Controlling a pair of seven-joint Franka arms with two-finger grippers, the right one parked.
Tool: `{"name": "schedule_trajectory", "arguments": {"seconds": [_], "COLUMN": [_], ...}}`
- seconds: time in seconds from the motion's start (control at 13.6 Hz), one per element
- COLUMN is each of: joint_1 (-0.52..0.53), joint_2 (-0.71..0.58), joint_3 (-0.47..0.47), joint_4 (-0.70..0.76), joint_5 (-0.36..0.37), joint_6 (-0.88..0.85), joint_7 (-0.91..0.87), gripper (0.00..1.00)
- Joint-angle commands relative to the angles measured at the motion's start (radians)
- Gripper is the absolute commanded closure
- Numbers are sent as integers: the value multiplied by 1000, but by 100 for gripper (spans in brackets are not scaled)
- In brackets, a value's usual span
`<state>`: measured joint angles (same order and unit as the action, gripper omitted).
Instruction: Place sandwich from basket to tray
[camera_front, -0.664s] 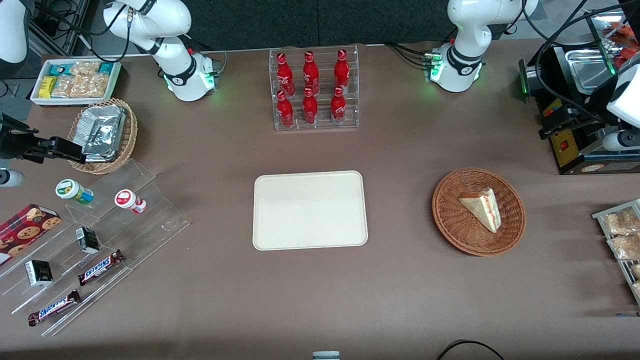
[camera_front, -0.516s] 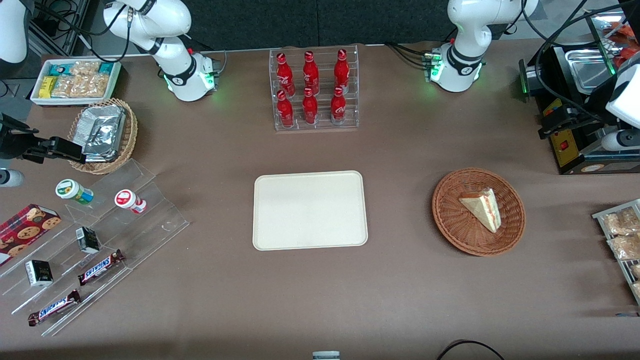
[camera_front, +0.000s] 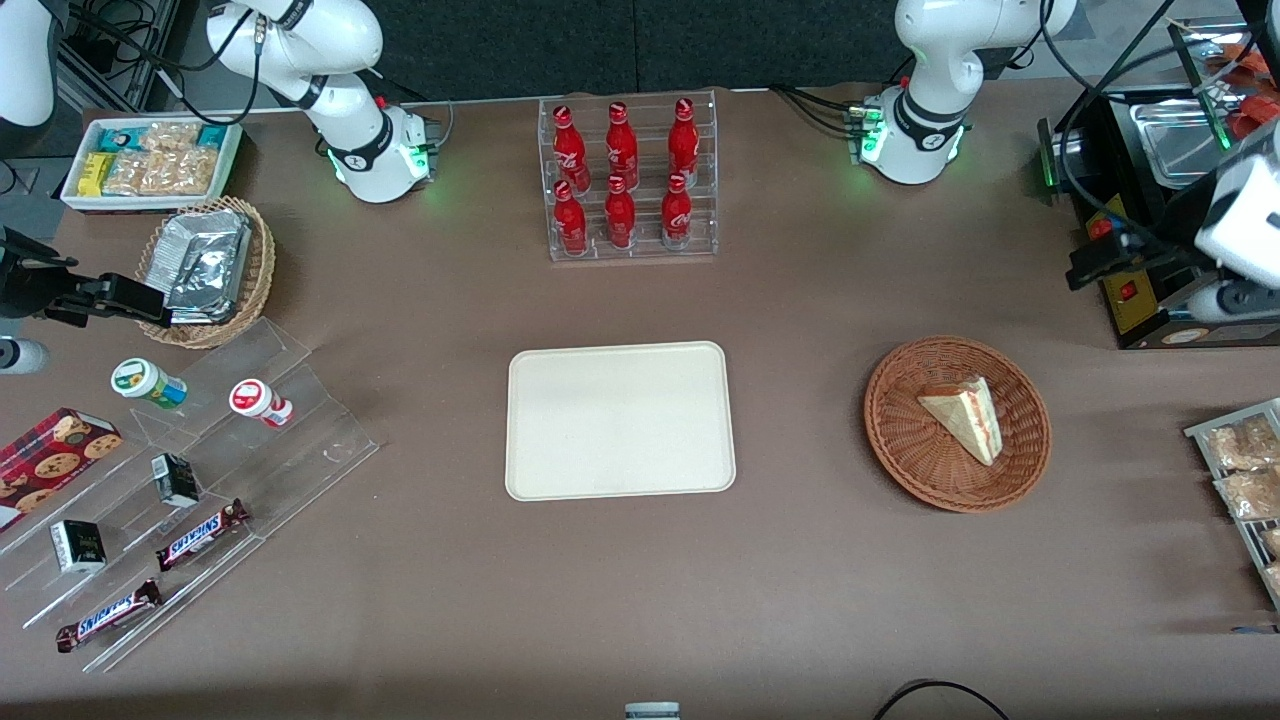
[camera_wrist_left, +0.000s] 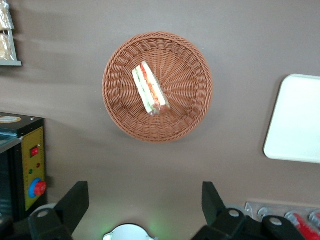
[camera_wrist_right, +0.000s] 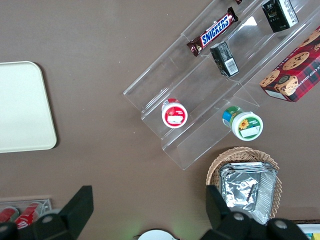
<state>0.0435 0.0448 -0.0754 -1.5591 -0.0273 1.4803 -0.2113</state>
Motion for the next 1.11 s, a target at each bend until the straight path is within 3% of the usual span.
{"name": "schedule_trajectory", "arguments": {"seconds": [0.0,0.52,1.03], "joint_1": [15,15,18], "joint_2": [78,101,23], "joint_3": [-9,-4,25], "joint_4": [-19,-307,-686], "joint_5": [4,4,1], "joint_6": [78,438,846], "joint_7": [-156,-549,-602], "gripper": [0,0,0]}}
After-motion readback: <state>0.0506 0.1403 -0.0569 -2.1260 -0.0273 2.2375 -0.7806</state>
